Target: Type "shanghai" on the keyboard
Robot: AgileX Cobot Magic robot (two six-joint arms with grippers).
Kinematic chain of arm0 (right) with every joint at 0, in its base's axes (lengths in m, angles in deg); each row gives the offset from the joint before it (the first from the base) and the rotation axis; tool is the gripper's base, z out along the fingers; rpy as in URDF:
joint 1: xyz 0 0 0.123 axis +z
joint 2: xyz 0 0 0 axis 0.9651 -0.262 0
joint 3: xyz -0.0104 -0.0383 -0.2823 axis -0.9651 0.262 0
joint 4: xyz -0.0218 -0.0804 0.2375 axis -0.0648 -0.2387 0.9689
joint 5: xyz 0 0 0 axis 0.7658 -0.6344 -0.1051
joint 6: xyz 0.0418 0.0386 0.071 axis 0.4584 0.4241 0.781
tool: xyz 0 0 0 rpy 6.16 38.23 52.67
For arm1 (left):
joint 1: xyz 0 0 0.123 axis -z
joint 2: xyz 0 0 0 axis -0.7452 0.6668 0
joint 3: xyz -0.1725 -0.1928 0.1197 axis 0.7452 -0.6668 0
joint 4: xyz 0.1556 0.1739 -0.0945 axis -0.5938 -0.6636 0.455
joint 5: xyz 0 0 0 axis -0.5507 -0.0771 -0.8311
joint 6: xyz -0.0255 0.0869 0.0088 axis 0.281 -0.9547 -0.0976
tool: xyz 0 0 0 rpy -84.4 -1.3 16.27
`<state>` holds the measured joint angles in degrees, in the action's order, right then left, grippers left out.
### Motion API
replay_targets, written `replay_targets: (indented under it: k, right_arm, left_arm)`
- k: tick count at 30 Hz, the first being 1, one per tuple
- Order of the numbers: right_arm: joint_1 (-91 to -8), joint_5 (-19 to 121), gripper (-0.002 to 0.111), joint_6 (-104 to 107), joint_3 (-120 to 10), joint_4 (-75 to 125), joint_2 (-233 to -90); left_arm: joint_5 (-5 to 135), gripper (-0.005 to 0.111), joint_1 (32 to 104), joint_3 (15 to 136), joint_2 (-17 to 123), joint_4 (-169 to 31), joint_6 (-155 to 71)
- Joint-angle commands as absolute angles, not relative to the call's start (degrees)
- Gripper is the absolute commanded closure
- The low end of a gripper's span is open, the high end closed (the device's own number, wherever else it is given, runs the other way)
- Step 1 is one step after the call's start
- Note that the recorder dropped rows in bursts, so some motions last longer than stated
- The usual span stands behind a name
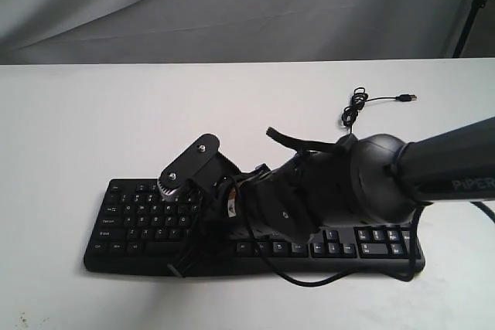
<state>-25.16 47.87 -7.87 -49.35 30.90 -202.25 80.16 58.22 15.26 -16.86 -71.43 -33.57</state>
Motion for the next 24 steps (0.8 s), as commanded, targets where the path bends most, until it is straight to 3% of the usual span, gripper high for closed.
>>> replay_targets:
  k: [1, 24]
  right_arm:
    - [-25.6, 49.0, 0.108, -8.3, -48.9, 31.3, -202.7]
    - [-25.6, 46.5, 0.108, -8.7, -49.8, 30.2, -198.9]
  left_arm:
    - [80.0, 0.107, 58.4, 15.0, -17.1, -71.5, -33.4]
    - [80.0, 0.107, 58.4, 15.0, -17.1, -71.5, -33.4]
